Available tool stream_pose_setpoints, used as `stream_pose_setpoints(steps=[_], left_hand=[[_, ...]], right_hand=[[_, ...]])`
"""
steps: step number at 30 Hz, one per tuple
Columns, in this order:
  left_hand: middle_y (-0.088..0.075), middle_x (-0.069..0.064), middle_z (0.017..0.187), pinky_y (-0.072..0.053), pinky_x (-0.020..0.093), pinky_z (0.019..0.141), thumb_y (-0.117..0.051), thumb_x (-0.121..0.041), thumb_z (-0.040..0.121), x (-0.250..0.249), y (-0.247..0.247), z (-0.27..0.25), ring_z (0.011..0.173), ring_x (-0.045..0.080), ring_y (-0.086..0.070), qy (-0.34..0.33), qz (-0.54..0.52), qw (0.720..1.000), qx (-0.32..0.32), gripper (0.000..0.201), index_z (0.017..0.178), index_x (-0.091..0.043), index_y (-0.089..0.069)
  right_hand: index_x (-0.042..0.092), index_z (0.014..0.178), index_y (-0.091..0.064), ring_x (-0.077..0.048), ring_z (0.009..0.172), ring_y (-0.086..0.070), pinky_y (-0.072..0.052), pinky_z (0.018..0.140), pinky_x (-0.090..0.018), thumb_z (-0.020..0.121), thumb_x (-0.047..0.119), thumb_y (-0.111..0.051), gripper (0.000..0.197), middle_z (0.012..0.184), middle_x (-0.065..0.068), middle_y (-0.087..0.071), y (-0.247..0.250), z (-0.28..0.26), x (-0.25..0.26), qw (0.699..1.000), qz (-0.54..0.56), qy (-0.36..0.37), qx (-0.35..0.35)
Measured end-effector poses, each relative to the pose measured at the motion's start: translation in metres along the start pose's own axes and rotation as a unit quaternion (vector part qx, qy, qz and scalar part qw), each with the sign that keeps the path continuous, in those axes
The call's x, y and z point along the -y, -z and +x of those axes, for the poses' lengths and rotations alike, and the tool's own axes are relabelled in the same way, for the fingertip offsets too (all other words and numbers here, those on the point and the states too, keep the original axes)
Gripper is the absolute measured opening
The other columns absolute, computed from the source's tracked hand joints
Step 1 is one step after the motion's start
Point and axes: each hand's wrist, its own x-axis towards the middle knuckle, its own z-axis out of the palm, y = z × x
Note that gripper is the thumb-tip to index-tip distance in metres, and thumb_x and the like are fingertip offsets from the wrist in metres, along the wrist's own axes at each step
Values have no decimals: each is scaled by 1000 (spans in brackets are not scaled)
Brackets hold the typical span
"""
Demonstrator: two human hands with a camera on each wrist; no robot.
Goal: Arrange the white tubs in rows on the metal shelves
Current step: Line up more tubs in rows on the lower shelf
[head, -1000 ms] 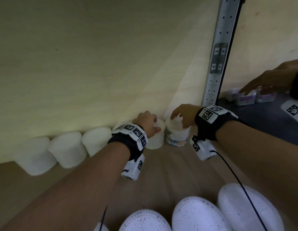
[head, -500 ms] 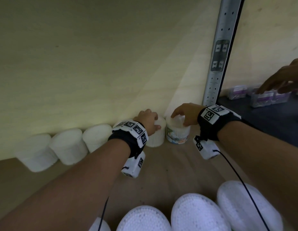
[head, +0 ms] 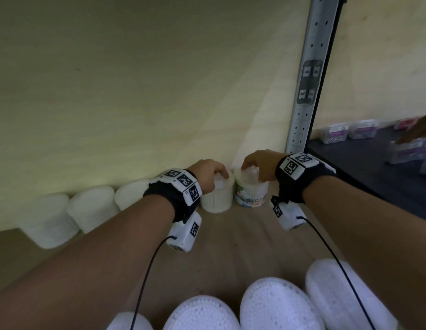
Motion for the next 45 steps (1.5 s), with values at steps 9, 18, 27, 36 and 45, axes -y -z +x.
stream_pose_setpoints(steps=[9,18,27,36,45], left_hand=[[-54,13,121,-47,37,95,-60,-26,89,-2,-6,3,114,29,-53,52,-25,983,-176,31,114,-6,-61],[-48,14,129,-43,45,100,-58,-50,86,-4,-22,7,121,32,-46,105,42,988,-107,58,122,-5,-56],[-38,8,148,-39,33,103,-56,-12,92,0,-1,2,133,26,-42,44,6,999,3,48,138,-18,-45],[-38,9,146,-41,36,105,-49,-7,92,-2,-4,-1,133,28,-41,41,-36,998,-20,42,134,-17,-50],[-44,14,130,-38,45,99,-51,-49,90,-16,-28,11,124,33,-39,127,54,984,-116,52,119,-6,-52]], right_hand=[[20,134,-51,-26,130,-46,-39,107,-35,83,-1,-56,56,142,-7,-47,-3,0,-1,1000,10,-2,-5],[18,135,-51,-27,131,-45,-39,107,-34,84,-1,-55,54,143,-8,-46,-2,-2,2,1000,11,-7,-8],[18,136,-50,-27,131,-44,-38,106,-34,86,0,-54,54,143,-9,-45,-2,-5,4,1000,9,-11,-10],[19,136,-50,-28,132,-44,-39,108,-37,86,0,-53,53,144,-9,-44,-3,-5,4,1000,14,-13,-8],[18,136,-50,-28,132,-44,-38,107,-36,85,-1,-54,55,145,-8,-44,-3,-5,4,1000,17,-6,-4]])
